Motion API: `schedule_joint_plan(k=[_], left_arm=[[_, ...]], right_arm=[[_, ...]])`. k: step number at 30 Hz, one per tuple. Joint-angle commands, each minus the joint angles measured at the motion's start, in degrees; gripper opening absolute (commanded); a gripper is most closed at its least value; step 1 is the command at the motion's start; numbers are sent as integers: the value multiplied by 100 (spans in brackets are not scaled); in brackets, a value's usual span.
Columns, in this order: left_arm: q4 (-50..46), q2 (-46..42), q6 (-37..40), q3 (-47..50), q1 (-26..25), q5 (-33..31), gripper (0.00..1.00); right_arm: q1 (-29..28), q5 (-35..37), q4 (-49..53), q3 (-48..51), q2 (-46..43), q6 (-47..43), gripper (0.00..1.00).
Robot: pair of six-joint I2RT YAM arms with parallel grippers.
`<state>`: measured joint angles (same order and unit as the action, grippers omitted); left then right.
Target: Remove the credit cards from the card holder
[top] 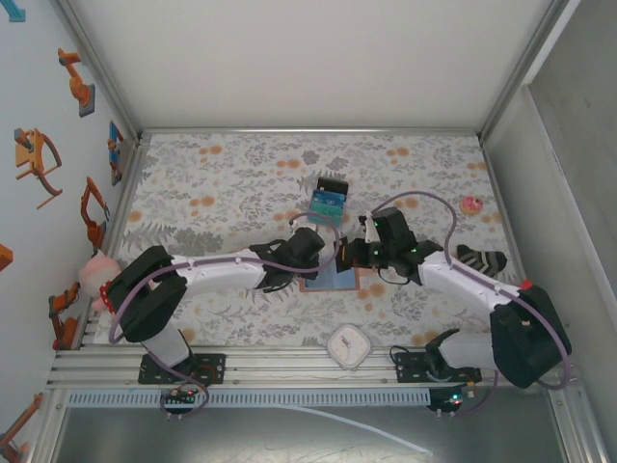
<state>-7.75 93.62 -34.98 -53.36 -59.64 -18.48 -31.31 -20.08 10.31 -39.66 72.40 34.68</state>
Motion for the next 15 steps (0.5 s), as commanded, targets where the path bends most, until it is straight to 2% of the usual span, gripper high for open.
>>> schedule_joint_plan(k=[1,3,7,12,15], left_arm=[[-265,-270,127,131,-1,-402,37],[-321,-343,108,179,-4,-532,46],[-475,-388,-147,233,1,-797,55],[-315,-372,-392,439,-26,-786,76],[-185,-322,-476,520,-38,-696,85]], right_arm=[[-15,713,912,-569,-172,-888,0],[9,1085,1241,-950,-121,-1338,0],[63,1539,1456,-1770,232,-2255,0],[116,1641,1430,-2683,941,-3474,0],[142,1970,1092,-2978,1342,-4084,0]])
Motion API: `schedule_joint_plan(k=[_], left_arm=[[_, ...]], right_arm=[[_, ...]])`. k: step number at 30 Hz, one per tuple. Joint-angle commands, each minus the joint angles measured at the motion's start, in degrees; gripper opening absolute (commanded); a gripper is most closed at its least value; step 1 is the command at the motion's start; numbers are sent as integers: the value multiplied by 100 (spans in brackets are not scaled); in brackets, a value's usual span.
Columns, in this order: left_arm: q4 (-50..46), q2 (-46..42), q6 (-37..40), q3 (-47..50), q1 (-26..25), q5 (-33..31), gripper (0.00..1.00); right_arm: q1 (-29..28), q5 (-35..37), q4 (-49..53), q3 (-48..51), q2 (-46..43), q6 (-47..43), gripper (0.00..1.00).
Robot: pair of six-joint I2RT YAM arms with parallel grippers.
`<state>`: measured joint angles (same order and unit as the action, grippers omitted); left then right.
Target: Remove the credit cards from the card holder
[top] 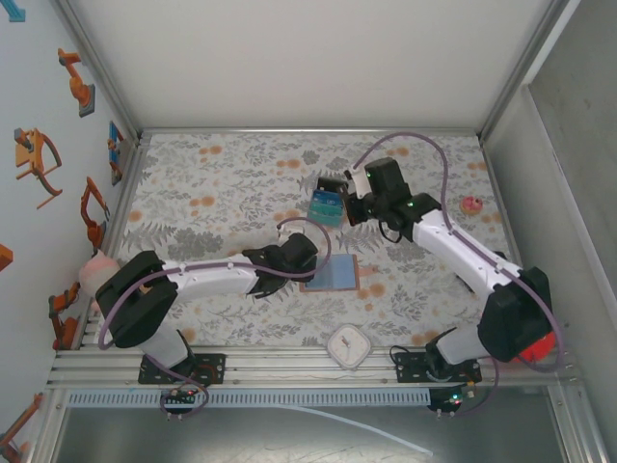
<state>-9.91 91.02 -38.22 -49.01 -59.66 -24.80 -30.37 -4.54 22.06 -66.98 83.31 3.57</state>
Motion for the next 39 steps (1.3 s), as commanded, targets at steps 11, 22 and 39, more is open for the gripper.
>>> schedule_joint_plan(k=[11,22,39], left_arm=[[-85,206,-158,8,-114,-42,92],[-224,249,-300,40,-132,-113,90],[-295,279,-362,94,-118,-205,88]], right_arm=[[364,90,-106,-1856,2087,-2432,0],[624,-643,61,-2473,2799,-3010,0],[723,-983,476,-2967,3407,-3397,0]])
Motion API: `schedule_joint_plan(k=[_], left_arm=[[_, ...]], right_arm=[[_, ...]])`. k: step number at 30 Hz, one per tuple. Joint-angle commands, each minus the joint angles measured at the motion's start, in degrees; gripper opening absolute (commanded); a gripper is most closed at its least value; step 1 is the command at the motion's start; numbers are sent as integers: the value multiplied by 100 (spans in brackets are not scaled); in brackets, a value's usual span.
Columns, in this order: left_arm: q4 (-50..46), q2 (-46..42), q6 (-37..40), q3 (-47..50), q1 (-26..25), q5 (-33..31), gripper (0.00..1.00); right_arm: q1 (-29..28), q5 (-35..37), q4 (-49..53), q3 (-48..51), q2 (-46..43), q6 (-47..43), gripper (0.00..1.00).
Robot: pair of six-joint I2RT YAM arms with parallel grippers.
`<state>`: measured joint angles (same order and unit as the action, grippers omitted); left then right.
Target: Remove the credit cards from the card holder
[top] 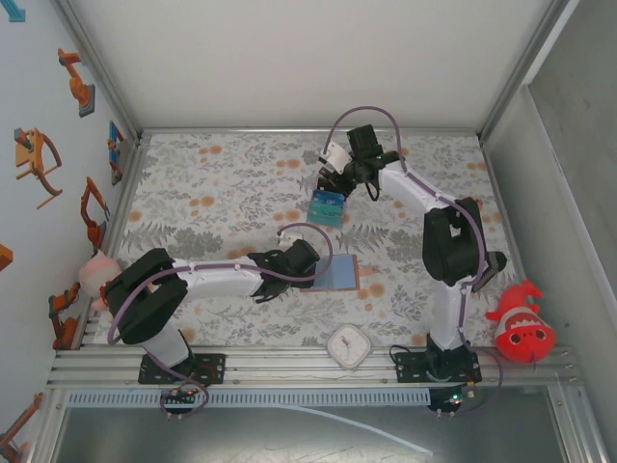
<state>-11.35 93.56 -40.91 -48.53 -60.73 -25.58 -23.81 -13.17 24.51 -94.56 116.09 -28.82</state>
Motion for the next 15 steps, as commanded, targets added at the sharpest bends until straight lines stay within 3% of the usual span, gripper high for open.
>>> schedule_joint_plan(k=[1,15], left_arm=[[-153,18,-94,50,-10,-138,87],[-186,-188,-10,30,51,-228,87]], right_arm=[[72,-133,280,-235,154,-178,0],[95,-300,1179,-487,461,-453,0]])
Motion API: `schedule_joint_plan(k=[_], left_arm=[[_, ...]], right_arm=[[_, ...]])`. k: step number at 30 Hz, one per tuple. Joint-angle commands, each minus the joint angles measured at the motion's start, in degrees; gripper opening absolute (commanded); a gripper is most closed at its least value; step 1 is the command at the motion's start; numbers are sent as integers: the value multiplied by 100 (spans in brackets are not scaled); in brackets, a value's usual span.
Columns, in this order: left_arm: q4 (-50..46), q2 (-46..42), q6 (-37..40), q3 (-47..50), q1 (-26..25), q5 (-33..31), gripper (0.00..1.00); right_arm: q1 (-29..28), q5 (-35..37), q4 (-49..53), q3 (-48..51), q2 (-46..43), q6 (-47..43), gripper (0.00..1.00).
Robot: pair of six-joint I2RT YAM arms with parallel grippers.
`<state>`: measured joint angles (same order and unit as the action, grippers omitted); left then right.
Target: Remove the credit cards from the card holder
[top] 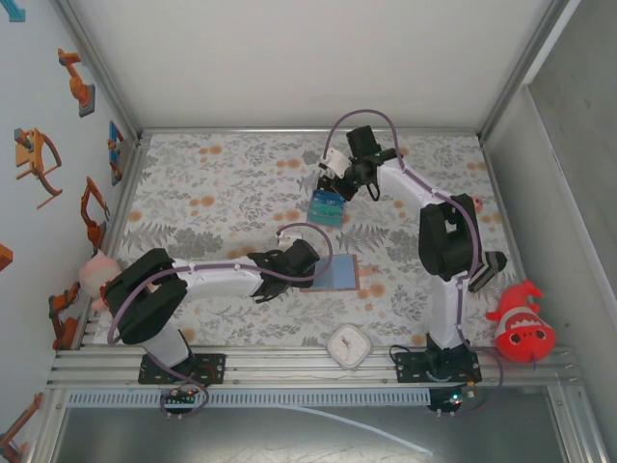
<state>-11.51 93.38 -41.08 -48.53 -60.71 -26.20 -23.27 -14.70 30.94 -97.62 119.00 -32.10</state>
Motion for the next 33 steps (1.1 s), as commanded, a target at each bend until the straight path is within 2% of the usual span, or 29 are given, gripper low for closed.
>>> schedule_joint_plan(k=[1,14,24,33], left_arm=[[-178,-199,21,28,51,-167,87],[-216,-414,74,82,130,-242,87],[-203,-646,112,124,165,-261,87],[-198,-1059,53,262,216,-327,87]], right_arm=[[34,-147,598,-216,196,-126,0],[35,-218,1412,-902,493,-176,0],[36,-77,1403,-1053,196,78,19],[36,71,1102,-863,-343,673,22]])
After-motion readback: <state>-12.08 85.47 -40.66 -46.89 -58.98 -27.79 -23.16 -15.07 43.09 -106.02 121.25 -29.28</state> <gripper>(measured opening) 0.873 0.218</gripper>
